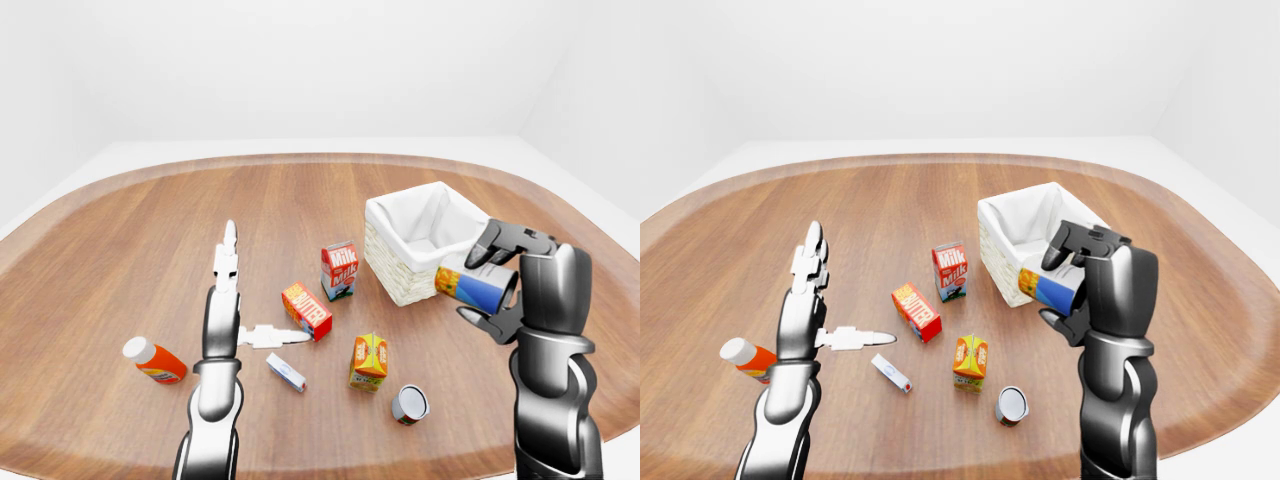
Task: Pick up the alphabet soup and the tomato sauce, and put them in the basket.
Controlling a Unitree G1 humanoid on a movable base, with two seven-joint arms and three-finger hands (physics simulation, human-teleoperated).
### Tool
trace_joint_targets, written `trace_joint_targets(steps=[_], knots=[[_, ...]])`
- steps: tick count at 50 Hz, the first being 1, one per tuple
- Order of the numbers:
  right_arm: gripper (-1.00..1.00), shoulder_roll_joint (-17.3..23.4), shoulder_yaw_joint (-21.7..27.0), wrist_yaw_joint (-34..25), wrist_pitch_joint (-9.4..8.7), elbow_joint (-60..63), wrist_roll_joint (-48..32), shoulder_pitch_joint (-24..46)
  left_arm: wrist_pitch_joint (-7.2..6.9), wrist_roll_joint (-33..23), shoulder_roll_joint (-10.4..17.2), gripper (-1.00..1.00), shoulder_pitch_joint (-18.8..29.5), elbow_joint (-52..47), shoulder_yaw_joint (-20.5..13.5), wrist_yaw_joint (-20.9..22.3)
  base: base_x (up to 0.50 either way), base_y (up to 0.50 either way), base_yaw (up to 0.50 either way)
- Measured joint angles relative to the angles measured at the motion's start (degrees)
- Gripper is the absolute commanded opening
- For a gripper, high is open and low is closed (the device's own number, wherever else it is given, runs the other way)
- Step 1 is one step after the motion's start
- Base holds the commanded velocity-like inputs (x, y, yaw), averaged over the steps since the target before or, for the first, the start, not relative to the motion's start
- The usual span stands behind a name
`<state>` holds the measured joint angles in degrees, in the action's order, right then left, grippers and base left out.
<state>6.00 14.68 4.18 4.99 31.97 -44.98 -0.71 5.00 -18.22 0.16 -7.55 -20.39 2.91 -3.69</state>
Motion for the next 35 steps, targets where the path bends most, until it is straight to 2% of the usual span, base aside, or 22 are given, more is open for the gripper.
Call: trace_joint_targets(steps=[19,35], knots=[[-1.00,5.23,-1.87,-1.65,0.00,-4.52,-0.51,11.91,0.00,0.16,-0.03,1.00,0.15,0.13,-0.11,-0.05,0.00,0.00,0.00],[-1.00,9.14,-4.28,0.56,0.00,-15.26,-5.07,22.10,0.00,0.20,-0.02,1.00,0.18,0.30,-0.10,-0.09,0.00,0.00,0.00]])
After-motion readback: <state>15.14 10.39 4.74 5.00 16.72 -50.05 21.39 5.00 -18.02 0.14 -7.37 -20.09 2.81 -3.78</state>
